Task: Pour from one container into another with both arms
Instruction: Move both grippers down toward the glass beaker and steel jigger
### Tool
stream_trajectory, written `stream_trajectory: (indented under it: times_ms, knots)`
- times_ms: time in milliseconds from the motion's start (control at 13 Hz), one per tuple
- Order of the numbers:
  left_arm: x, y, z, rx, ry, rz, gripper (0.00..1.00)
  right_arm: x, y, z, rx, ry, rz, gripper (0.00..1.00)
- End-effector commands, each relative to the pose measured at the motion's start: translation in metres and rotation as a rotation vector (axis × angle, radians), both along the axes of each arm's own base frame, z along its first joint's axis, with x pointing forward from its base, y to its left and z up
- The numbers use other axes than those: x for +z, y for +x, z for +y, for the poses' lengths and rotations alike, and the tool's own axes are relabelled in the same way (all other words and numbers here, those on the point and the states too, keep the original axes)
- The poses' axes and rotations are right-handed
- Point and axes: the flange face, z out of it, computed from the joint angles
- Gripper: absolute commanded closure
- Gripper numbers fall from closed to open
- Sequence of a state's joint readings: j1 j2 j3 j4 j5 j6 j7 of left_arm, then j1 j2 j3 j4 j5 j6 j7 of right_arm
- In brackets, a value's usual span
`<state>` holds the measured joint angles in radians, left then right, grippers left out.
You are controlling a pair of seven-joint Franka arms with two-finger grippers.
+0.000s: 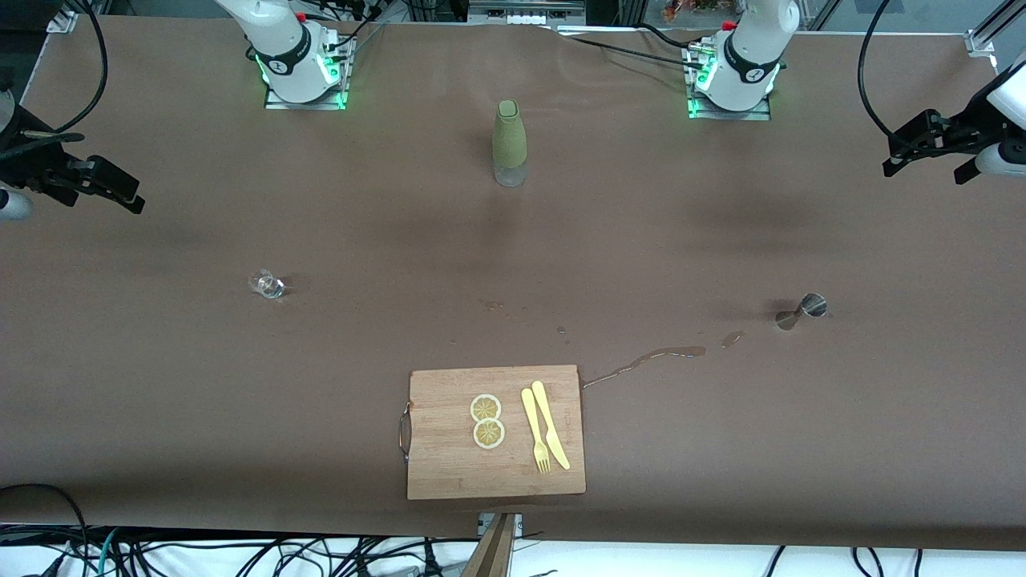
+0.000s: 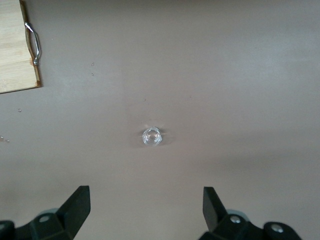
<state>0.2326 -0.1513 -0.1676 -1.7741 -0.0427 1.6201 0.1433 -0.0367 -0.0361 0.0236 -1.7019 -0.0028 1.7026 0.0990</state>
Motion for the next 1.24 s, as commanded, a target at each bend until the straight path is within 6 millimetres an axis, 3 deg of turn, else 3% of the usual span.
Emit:
stream_trajectory:
  times_ms: [0,540,695,1004,1158]
  knots:
    - [0.002,0.001,0.000,0.013,-0.024,0.002,0.00,-0.001,-0.002,0.000,0.009,0.006,-0.015,0.00]
    - [0.002,0.001,-0.002,-0.001,-0.046,0.000,0.00,-0.001,-0.003,0.000,0.012,0.006,-0.015,0.00]
    - [0.002,0.003,-0.002,-0.096,-0.065,-0.008,0.00,-0.001,-0.003,0.000,0.012,0.006,-0.015,0.00]
    - [-0.021,0.017,0.058,-0.327,-0.176,-0.071,0.00,-0.001,-0.003,0.000,0.012,0.006,-0.014,0.00]
    - [-0.046,0.027,0.098,-0.453,-0.272,-0.124,0.00,-0.001,-0.003,0.000,0.012,0.006,-0.014,0.00]
